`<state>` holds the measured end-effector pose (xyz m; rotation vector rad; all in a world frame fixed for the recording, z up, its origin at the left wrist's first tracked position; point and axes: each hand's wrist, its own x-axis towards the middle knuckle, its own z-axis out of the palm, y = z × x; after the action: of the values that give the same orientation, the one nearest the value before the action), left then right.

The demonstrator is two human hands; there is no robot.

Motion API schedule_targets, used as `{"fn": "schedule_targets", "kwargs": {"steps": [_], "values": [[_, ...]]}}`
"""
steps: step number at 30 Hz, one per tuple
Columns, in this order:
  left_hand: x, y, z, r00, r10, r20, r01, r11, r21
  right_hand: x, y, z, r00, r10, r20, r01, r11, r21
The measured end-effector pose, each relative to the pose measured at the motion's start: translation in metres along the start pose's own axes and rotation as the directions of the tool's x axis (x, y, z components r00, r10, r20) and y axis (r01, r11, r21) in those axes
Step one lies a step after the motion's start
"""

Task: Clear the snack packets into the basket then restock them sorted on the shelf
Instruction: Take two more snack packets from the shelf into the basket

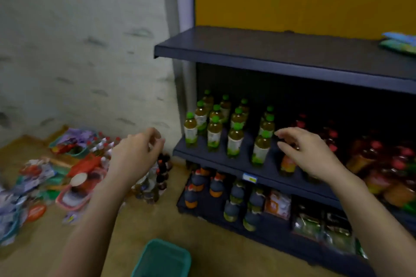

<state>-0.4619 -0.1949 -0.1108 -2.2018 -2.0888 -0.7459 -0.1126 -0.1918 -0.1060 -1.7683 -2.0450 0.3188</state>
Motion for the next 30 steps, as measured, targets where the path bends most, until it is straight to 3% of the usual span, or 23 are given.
{"fn": "schedule_targets", "kwargs": {"steps": [8,13,22,27,30], "values": [[0.038,0.158,0.038,0.937,0.349,0.013,-0.34,0.918,-0.203,-0.089,0.083,-0.088,0.931,0.277,-0.236,-0.297,0.954,-0.049],[0.044,0.253,0.061,0.878,0.477,-0.034,-0.47,0.847,-0.248,-0.12,0.14,-0.131,0.876,0.358,-0.323,-0.393,0.918,-0.047],[0.072,0.413,0.09,0.86,0.479,-0.175,-0.51,0.805,-0.302,-0.102,0.255,-0.23,0.867,0.31,-0.391,-0.35,0.936,-0.034],[0.095,0.472,0.108,0.876,0.457,-0.152,-0.482,0.825,-0.294,-0.057,0.301,-0.275,0.865,0.257,-0.432,-0.289,0.957,-0.01],[0.11,0.492,0.115,0.893,0.434,-0.121,-0.451,0.848,-0.278,-0.023,0.326,-0.293,0.868,0.286,-0.406,-0.335,0.941,-0.053]]}}
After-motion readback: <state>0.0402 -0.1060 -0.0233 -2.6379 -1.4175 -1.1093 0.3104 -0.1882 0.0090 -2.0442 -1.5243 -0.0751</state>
